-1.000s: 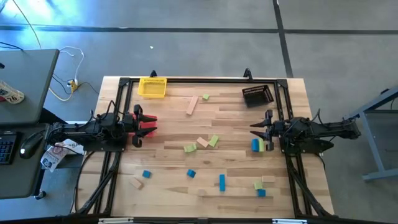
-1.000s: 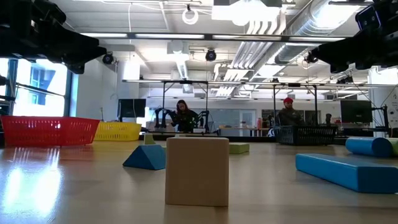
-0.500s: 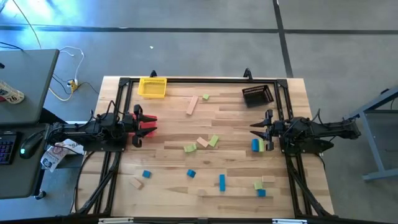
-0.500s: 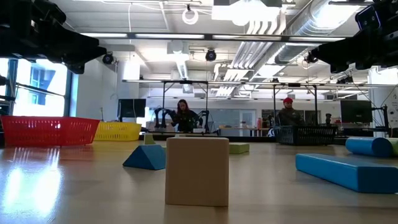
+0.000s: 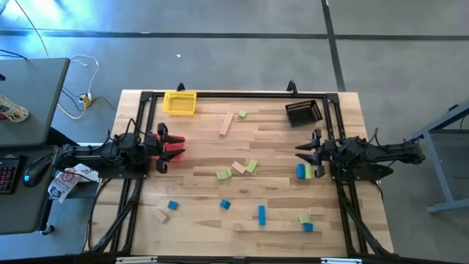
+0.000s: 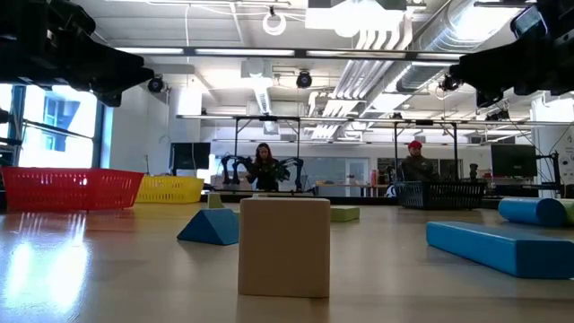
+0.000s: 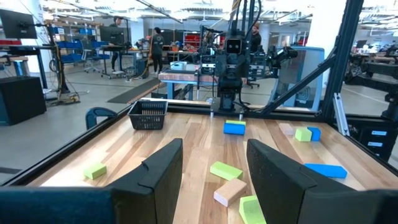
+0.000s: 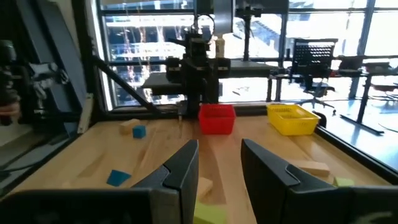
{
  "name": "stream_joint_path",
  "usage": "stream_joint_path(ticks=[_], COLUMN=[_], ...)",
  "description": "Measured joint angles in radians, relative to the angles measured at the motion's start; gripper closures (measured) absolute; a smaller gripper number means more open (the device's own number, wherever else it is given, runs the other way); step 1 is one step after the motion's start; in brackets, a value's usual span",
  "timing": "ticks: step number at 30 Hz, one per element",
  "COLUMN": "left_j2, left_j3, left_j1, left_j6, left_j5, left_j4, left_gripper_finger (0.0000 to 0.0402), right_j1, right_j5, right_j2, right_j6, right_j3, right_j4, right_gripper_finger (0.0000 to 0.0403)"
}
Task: Sort & place blocks by color
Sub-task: Put the green block into the black bin
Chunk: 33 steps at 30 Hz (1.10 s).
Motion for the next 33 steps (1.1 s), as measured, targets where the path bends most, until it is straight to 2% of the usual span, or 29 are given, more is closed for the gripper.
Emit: stream_joint_path(ticks=[6,9,20,26,33], left_j2=[0.0,0.0,0.0,0.0,0.0], left_j3=[0.0,0.0,0.0,0.0,0.0], left_j1=[0.0,0.0,0.0,0.0,0.0], left_j6=[-0.001,-0.03,-0.036,-0.037,-0.034], left_j5=[-0.005,-0.006,-0.006,-0.018,-0.018], left_j4=[0.001,0.002,0.003,0.003,0.003], left_gripper_finger=[0.0234,0.0234,0.0234,0.0234,0.0234], right_j1=[0.0,0.0,0.0,0.0,0.0], right_j5=[-0.085,-0.109,-0.116,-0.116,-0.121], right_j2=[0.0,0.0,0.0,0.0,0.0], right_j6=[0.005,0.088,0.296,0.419,0.397], right_j3=[0.0,0.0,0.0,0.035,0.094], right_j4=[0.058,0.139,0.32,0.328,0.327], right_gripper_finger=[0.0295,0.0295,0.0295,0.0295,0.0295])
